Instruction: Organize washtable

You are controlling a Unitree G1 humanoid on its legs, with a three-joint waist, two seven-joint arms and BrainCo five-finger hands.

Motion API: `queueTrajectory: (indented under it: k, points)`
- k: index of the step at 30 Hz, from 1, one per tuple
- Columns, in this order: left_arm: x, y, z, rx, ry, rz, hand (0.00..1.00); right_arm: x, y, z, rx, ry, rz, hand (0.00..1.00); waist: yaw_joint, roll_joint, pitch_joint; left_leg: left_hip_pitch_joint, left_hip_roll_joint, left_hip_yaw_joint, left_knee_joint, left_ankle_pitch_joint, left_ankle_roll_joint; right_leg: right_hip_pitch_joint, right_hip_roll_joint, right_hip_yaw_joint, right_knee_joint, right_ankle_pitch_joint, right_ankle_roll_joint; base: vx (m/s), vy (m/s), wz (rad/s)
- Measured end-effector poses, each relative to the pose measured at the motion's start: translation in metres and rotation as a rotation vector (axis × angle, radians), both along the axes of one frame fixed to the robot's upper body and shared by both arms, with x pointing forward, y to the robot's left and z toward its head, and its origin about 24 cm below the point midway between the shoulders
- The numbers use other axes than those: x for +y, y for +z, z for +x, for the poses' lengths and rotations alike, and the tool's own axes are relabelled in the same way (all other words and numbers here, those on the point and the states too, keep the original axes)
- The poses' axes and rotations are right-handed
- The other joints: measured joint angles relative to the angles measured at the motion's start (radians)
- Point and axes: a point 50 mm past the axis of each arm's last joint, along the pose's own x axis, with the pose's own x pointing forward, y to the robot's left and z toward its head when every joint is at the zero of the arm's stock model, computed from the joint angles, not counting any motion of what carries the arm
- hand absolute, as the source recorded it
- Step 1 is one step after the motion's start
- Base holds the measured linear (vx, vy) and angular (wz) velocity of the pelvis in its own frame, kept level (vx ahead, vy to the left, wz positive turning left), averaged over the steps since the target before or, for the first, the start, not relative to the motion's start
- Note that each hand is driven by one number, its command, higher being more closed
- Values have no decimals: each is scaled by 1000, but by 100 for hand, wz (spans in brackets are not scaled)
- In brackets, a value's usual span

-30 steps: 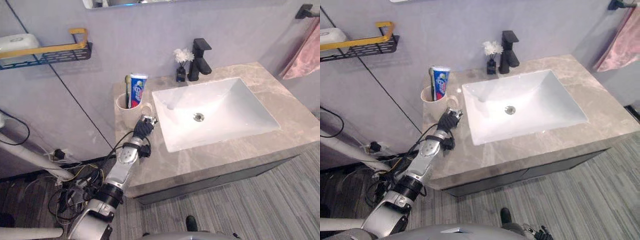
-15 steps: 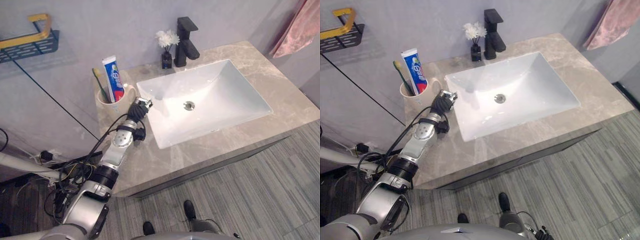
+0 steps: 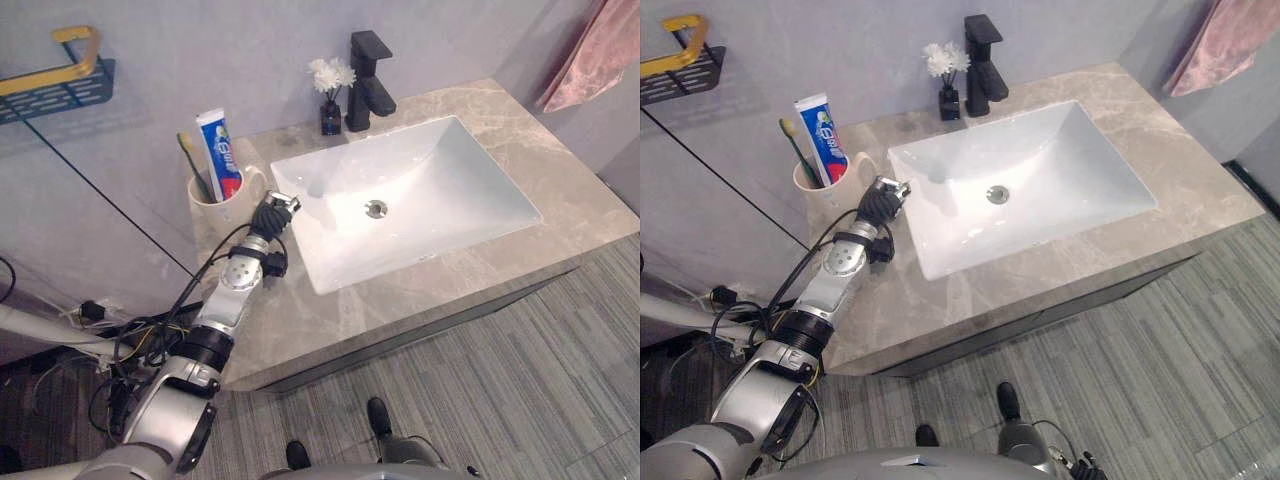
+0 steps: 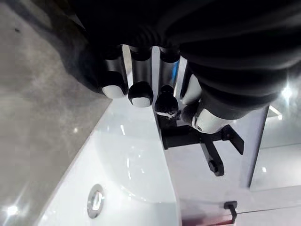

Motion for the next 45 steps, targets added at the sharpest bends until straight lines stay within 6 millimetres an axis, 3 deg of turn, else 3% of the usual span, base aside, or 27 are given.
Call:
queueTrajectory:
  k: [6,12,24,28,32,35,39,41,45]
  points:
    - [-15,-15,-33,13,-109,-24,100,0,0,0,-2,2,-1,0,19,0,0,9,-4,-37,-1,6,6,28,-5,-38,0,-4,-1,-11,8,19]
    - [-18,-14,-63,-8,-170,-99,100,0,0,0,-2,-1,0,0,43,-1,-1,13,-5,-85,0,20,6,56,-11,-91,0,-4,-2,-24,0,23]
    - [-17,-36,-84,80,-133,-247,100,2,-1,0,23,47,2,0,73,-11,-42,31,-9,-123,0,38,5,95,-19,-136,0,-9,-6,-30,-2,9]
    - [0,-45,-98,112,-47,-309,100,4,-3,-3,45,55,6,0,79,-23,-60,48,-9,-129,0,38,5,115,-20,-142,0,-13,-7,-6,-1,3]
    - [26,-41,-121,82,42,-322,100,5,-4,-9,66,48,10,0,84,-34,-68,52,-10,-150,2,38,4,132,-22,-165,0,-24,-5,-7,-5,14]
    - [52,-47,-135,88,181,-341,100,5,-4,-12,75,41,11,0,109,-35,-82,54,-10,-158,2,37,3,137,-22,-172,0,-30,-4,4,-5,10]
    - [85,-75,-161,171,420,-387,100,5,-5,-17,90,29,23,0,124,-37,-87,57,-11,-178,1,34,-2,149,-23,-192,0,-44,-3,2,-6,17]
    - [99,-109,-176,305,552,-401,100,5,-5,-16,87,22,25,0,134,-38,-88,56,-11,-189,-1,35,-3,153,-23,-200,0,-48,-3,28,-14,12]
    - [105,-172,-207,614,681,-374,100,7,-6,-13,84,27,30,0,133,-46,-93,58,-11,-200,-5,39,2,165,-24,-217,0,-54,-3,34,-9,13]
